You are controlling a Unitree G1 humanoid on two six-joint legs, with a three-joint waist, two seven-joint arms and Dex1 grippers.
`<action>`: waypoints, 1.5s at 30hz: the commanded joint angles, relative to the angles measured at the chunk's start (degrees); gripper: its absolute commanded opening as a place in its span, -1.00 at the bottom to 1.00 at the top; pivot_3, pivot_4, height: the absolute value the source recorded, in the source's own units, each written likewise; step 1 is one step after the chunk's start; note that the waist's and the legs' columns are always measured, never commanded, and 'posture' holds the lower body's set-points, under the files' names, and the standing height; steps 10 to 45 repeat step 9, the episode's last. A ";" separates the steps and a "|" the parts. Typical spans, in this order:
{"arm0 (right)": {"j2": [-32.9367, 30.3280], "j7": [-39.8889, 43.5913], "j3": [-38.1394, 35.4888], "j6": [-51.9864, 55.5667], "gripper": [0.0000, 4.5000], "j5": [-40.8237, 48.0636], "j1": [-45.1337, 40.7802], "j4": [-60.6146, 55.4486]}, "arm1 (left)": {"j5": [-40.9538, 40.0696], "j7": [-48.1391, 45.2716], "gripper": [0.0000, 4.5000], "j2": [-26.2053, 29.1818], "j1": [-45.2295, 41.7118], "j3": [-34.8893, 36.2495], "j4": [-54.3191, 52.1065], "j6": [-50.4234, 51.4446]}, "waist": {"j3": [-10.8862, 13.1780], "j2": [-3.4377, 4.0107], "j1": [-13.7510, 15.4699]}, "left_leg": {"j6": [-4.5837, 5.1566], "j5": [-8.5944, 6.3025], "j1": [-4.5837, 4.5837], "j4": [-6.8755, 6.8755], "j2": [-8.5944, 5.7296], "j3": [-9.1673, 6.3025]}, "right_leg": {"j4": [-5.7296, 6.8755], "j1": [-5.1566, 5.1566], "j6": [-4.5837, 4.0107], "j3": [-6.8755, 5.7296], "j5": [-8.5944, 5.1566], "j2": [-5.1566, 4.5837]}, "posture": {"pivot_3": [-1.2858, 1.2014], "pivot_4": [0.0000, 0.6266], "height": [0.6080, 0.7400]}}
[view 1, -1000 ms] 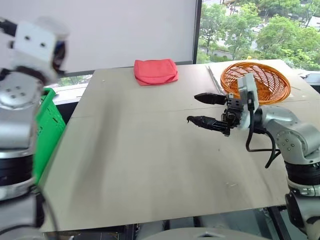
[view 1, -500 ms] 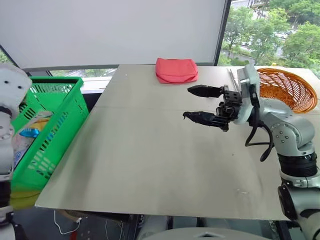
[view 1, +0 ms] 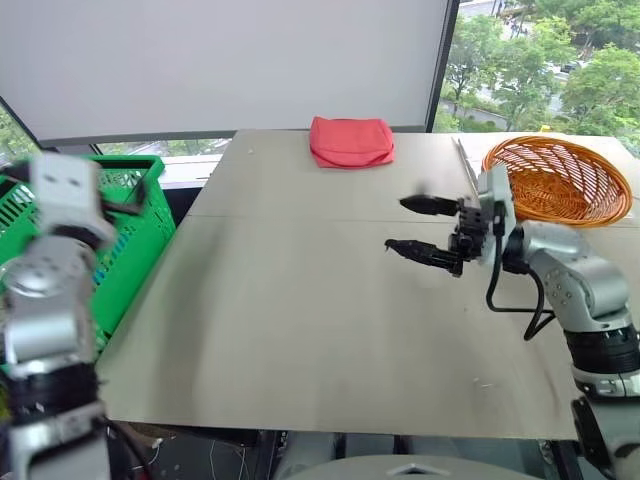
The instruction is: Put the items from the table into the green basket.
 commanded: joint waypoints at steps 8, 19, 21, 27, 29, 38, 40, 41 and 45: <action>-2.06 -5.63 -2.13 -22.58 1.00 -15.31 11.98 16.37 | 0.21 -6.11 0.99 -10.81 20.50 -17.83 -14.28 -3.47 | 0.16 0.42 -0.80 | 0.02 0.01 0.33 0.00 0.17 0.01 | 0.22 0.16 -0.12 0.01 0.01 0.22 | 0.01 -1.00 1.00; -1.91 -5.95 -2.13 -23.07 1.00 -15.52 13.00 16.44 | 0.44 -5.99 0.99 -11.45 20.10 -18.14 -13.48 -3.83 | 0.16 0.42 -0.80 | 0.02 0.01 0.59 0.00 0.26 0.04 | 0.22 0.40 -0.14 0.03 0.00 0.30 | 0.01 -1.00 1.00; -1.91 -5.95 -2.13 -23.07 1.00 -15.52 13.00 16.44 | 0.44 -5.99 0.99 -11.45 20.10 -18.14 -13.48 -3.83 | 0.16 0.42 -0.80 | 0.02 0.01 0.59 0.00 0.26 0.04 | 0.22 0.40 -0.14 0.03 0.00 0.30 | 0.01 -1.00 1.00; -1.91 -5.95 -2.13 -23.07 1.00 -15.52 13.00 16.44 | 0.44 -5.99 0.99 -11.45 20.10 -18.14 -13.48 -3.83 | 0.16 0.42 -0.80 | 0.02 0.01 0.59 0.00 0.26 0.04 | 0.22 0.40 -0.14 0.03 0.00 0.30 | 0.01 -1.00 1.00; -1.91 -5.95 -2.13 -23.07 1.00 -15.52 13.00 16.44 | 0.44 -5.99 0.99 -11.45 20.10 -18.14 -13.48 -3.83 | 0.16 0.42 -0.80 | 0.02 0.01 0.59 0.00 0.26 0.04 | 0.22 0.40 -0.14 0.03 0.00 0.30 | 0.01 -1.00 1.00; -1.91 -5.95 -2.13 -23.07 1.00 -15.52 13.00 16.44 | 0.44 -5.99 0.99 -11.45 20.10 -18.14 -13.48 -3.83 | 0.16 0.42 -0.80 | 0.02 0.01 0.59 0.00 0.26 0.04 | 0.22 0.40 -0.14 0.03 0.00 0.30 | 0.01 -1.00 1.00; -1.91 -5.95 -2.13 -23.07 1.00 -15.52 13.00 16.44 | 0.44 -5.99 0.99 -11.45 20.10 -18.14 -13.48 -3.83 | 0.16 0.42 -0.80 | 0.02 0.01 0.59 0.00 0.26 0.04 | 0.22 0.40 -0.14 0.03 0.00 0.30 | 0.01 -1.00 1.00; -1.91 -5.95 -2.13 -23.07 1.00 -15.52 13.00 16.44 | 0.44 -5.99 0.99 -11.45 20.10 -18.14 -13.48 -3.83 | 0.16 0.42 -0.80 | 0.02 0.01 0.59 0.00 0.26 0.04 | 0.22 0.40 -0.14 0.03 0.00 0.30 | 0.01 -1.00 1.00; -1.91 -5.95 -2.13 -23.07 1.00 -15.52 13.00 16.44 | 0.44 -5.99 0.99 -11.45 20.10 -18.14 -13.48 -3.83 | 0.16 0.42 -0.80 | 0.02 0.01 0.59 0.00 0.26 0.04 | 0.22 0.40 -0.14 0.03 0.00 0.30 | 0.01 -1.00 1.00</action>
